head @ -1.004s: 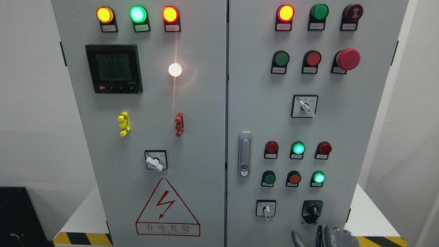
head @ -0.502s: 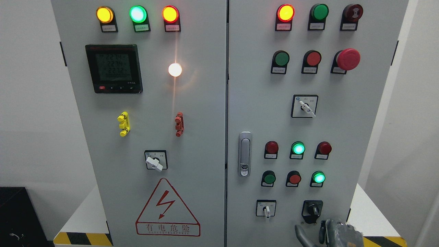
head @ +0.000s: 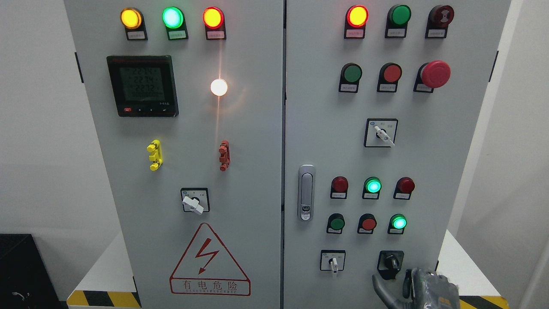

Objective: Flip black knob to close circuit
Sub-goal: 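Raise the right hand up toward the black rotary knob, then grip the black knob with the right hand and twist it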

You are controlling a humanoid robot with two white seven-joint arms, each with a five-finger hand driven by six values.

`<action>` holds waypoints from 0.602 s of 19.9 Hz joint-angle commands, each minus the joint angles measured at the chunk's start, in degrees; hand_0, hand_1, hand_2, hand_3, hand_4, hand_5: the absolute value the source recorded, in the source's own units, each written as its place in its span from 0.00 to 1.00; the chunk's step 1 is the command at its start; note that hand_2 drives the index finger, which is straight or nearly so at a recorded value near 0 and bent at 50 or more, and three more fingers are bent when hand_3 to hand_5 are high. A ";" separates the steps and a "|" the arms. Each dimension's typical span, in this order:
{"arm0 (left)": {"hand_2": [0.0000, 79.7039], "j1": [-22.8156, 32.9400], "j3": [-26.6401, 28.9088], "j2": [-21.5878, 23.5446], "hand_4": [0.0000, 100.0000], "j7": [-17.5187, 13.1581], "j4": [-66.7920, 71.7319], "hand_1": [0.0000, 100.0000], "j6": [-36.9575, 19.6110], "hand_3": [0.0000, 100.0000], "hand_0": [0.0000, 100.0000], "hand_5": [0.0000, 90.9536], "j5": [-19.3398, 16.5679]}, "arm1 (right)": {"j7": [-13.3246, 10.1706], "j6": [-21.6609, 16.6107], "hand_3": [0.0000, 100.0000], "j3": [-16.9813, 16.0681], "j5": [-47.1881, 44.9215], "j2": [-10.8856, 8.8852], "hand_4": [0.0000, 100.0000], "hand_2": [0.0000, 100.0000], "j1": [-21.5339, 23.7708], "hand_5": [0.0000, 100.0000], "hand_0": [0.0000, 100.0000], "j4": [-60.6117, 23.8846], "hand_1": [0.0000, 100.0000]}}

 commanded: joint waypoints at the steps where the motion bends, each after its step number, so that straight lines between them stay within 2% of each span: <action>1: 0.00 1.32 0.00 0.00 0.00 -0.01 -1.67 0.56 -0.01 0.00 0.12 0.00 0.00 | -0.01 0.05 1.00 -0.66 1.02 0.06 0.99 0.88 -0.89 1.00 0.00 0.85 0.05; 12: 0.00 1.32 0.00 0.00 0.00 -0.01 -1.67 0.56 -0.01 0.00 0.12 0.00 0.00 | -0.10 -0.04 1.00 -1.28 1.90 -0.03 0.99 0.87 -0.88 1.00 0.00 1.64 0.06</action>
